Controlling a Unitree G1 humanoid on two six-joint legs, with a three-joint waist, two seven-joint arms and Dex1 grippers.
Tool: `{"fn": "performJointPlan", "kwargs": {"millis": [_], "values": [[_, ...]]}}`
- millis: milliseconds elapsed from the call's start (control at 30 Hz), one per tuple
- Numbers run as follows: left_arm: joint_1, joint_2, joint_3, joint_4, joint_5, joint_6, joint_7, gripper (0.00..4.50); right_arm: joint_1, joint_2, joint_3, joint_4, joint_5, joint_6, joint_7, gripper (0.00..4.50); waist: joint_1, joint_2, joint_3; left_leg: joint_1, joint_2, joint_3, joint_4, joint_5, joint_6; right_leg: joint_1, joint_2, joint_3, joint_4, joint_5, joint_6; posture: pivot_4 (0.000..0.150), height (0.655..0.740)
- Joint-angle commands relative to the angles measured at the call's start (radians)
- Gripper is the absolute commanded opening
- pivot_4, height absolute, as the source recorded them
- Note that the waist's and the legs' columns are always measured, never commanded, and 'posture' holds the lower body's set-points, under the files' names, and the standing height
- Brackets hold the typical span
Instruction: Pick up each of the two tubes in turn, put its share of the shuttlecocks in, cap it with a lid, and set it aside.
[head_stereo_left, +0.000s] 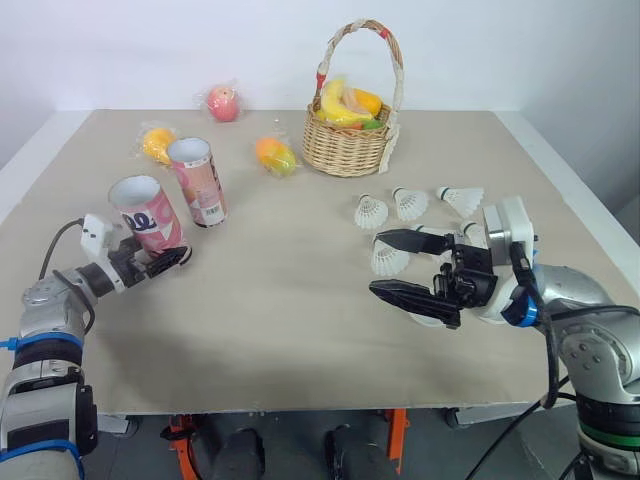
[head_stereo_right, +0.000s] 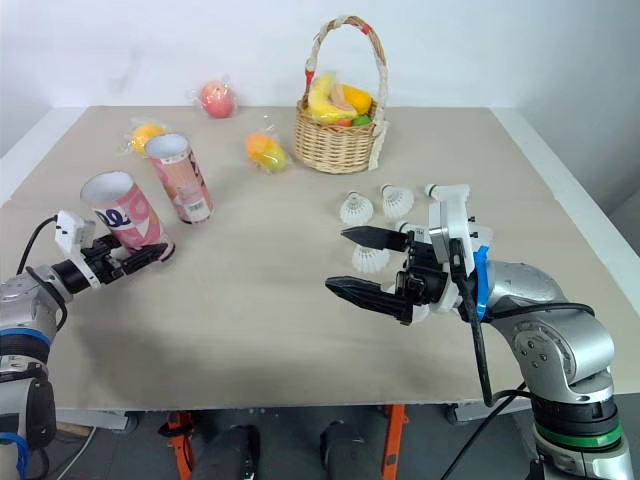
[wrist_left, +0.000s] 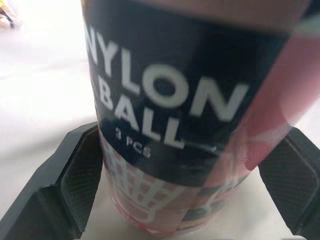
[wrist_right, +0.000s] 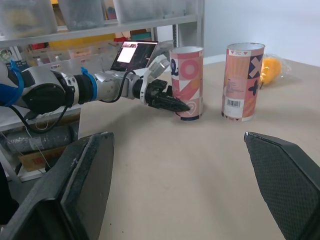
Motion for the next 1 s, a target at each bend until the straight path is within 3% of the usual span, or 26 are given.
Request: {"fn": "performJointPlan", "kwargs": {"millis": [33, 67, 133, 400, 600, 767, 1000], "values": [[-0.023, 0.006, 0.002, 0.014, 0.010, -0.030, -0.009, 3.99, 0.004, -0.017, -0.036, -0.046, 0.029, -0.006, -0.004, 4.50, 0.000, 0.000, 0.000, 0.000, 0.000, 0.000, 0.000, 0.000, 0.000, 0.000, 0.000, 0.000, 0.000, 0.000, 0.000, 0.150, 0.7400], [-0.024, 0.005, 0.004, 0.016, 0.010, -0.031, -0.010, 3.53, 0.006, -0.019, -0.036, -0.048, 0.032, -0.006, -0.006, 4.50, 0.000, 0.000, 0.000, 0.000, 0.000, 0.000, 0.000, 0.000, 0.000, 0.000, 0.000, 0.000, 0.000, 0.000, 0.000, 0.150, 0.7400], [-0.032, 0.004, 0.002, 0.027, 0.021, -0.054, 0.010, 3.16, 0.006, -0.022, -0.036, -0.049, 0.036, -0.006, -0.007, 4.50, 0.000, 0.000, 0.000, 0.000, 0.000, -0.001, 0.000, 0.000, 0.000, 0.000, 0.000, -0.001, 0.000, 0.000, 0.000, 0.150, 0.7400], [-0.006, 0.005, -0.016, -0.065, 0.023, -0.065, -0.032, 3.16, 0.009, -0.038, -0.031, -0.041, 0.019, -0.011, -0.008, 4.50, 0.000, 0.000, 0.000, 0.000, 0.000, -0.001, 0.001, 0.000, 0.000, 0.000, 0.000, -0.001, 0.000, 0.000, 0.000, 0.150, 0.7400], [0.125, 0.102, -0.149, -0.471, 0.028, 0.151, -0.183, 3.16, 0.084, -0.041, -0.059, -0.056, 0.020, 0.053, -0.130, 4.50, 0.000, 0.000, 0.000, -0.001, 0.000, -0.001, 0.000, 0.000, 0.000, -0.001, 0.000, 0.000, 0.000, 0.001, -0.002, 0.150, 0.7400], [0.237, 0.243, -0.263, -0.733, 0.067, 0.303, -0.282, 3.16, 0.097, 0.062, -0.007, -0.081, 0.034, 0.207, -0.429, 4.50, -0.005, 0.000, 0.000, 0.000, 0.002, -0.001, -0.001, 0.000, 0.000, 0.000, 0.001, 0.000, 0.001, 0.000, -0.005, 0.150, 0.7400], [0.201, 0.297, -0.343, -0.763, 0.119, 0.330, -0.305, 3.16, 0.061, 0.181, 0.157, -0.019, -0.211, 0.219, -0.658, 4.50, -0.003, 0.003, -0.002, 0.003, 0.003, 0.000, -0.001, 0.001, 0.001, 0.000, 0.002, -0.001, 0.002, -0.002, -0.002, 0.150, 0.7400]]}}
